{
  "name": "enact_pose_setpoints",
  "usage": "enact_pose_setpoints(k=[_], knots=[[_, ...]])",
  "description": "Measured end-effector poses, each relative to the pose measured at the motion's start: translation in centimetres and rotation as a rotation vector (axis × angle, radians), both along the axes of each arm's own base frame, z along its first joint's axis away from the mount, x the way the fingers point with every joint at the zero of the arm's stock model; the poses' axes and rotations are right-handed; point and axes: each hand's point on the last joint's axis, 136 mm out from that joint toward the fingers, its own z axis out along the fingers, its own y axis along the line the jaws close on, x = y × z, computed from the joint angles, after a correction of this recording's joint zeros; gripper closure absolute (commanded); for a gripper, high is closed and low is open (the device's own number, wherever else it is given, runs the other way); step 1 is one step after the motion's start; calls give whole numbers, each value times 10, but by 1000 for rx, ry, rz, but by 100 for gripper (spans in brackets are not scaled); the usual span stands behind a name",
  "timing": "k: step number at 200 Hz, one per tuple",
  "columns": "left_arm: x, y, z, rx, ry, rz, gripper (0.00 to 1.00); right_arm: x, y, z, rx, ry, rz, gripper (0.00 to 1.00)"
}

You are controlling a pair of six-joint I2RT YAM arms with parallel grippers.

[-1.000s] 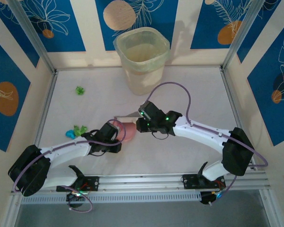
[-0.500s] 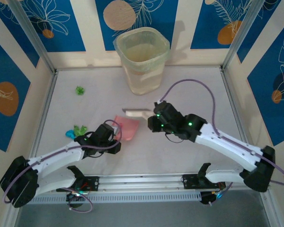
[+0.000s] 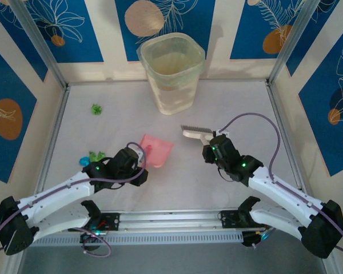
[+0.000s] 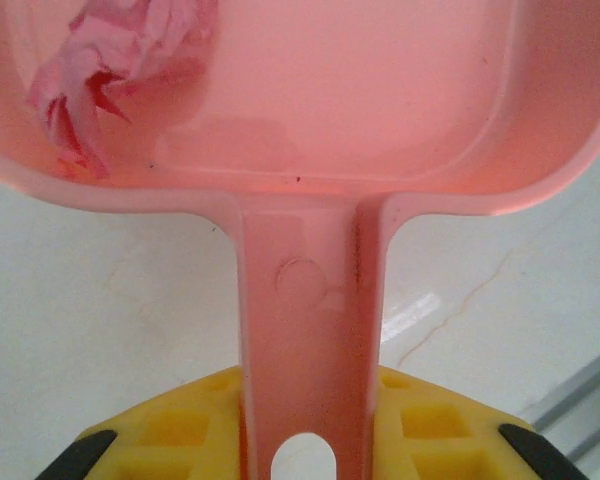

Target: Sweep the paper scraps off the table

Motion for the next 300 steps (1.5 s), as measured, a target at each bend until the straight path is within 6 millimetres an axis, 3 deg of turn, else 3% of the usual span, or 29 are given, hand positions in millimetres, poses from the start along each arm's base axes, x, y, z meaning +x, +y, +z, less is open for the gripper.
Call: enact_pose_setpoints(k=[52,100,141,206,229,274,300], knots=[[12,-2,59,7,-51,24,100,-1,2,-19,56,-58,8,100],[33,-22,122,34,-82,0,100,2,10,-24,72,-89,30,100],[65,-54,179,57,-135,-32,100,3,22,-20,75,-118,75,100],[131,-105,257,-7,-212,-14,100,4,19,-16,48,-147,75,100],[157,-112,266,-49,-220,5,100,4,19,-10,53,-164,77,100],[198,-104,253,-152,-122,70,100,4,19,-10,52,-167,81,100],[216,-112,264,-280,-106,82,100,4,19,-10,50,-167,85,100]])
